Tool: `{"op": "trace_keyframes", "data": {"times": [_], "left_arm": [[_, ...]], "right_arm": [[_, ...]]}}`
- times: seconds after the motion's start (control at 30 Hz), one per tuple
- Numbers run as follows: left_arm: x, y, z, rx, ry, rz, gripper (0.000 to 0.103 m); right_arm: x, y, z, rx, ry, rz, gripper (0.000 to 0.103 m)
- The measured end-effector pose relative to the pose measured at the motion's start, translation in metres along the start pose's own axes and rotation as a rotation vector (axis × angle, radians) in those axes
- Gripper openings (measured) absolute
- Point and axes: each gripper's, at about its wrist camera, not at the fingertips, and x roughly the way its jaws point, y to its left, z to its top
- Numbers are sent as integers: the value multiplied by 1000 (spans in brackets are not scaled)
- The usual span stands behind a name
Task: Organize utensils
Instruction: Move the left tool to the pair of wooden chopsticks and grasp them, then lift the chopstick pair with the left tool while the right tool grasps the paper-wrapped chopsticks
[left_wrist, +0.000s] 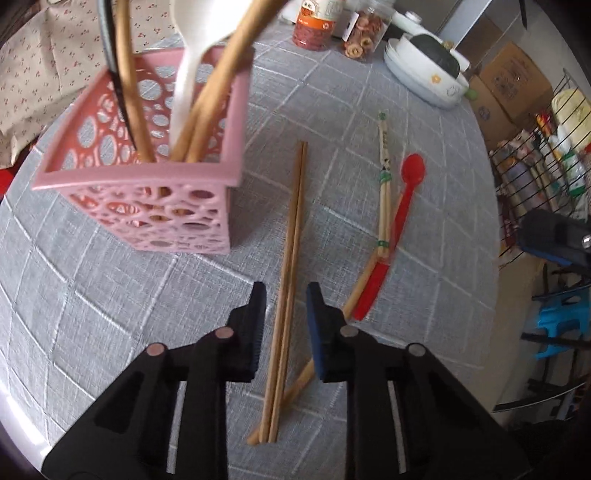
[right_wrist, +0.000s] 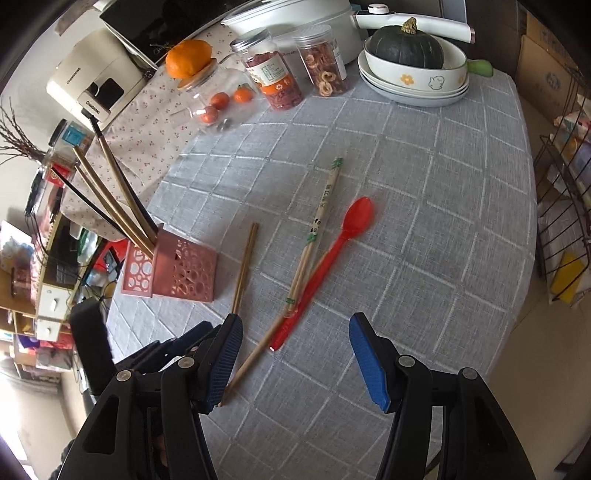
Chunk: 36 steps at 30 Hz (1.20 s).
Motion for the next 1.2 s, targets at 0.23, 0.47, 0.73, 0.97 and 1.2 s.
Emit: {"op": "trace_keyframes", "data": {"times": [0.23,0.47,0.73,0.97,1.2], "left_arm": [[11,4,0,-14,51,10,8],[-5,16,-22,-19,146,-79,5],[-5,9,-49,152,272,-64,15],[-6,-12,-20,188,114,3,24],[18,-28,-10,218,74,99,24]], "right_arm": [[-1,-5,3,-4,-3,-18,61],[2,-20,7,33,5,-55,61],[10,-27,6,62,32,-68,61],[12,-26,5,58,36,-77,61],[17,-37,2,69,54,-110,61]]}}
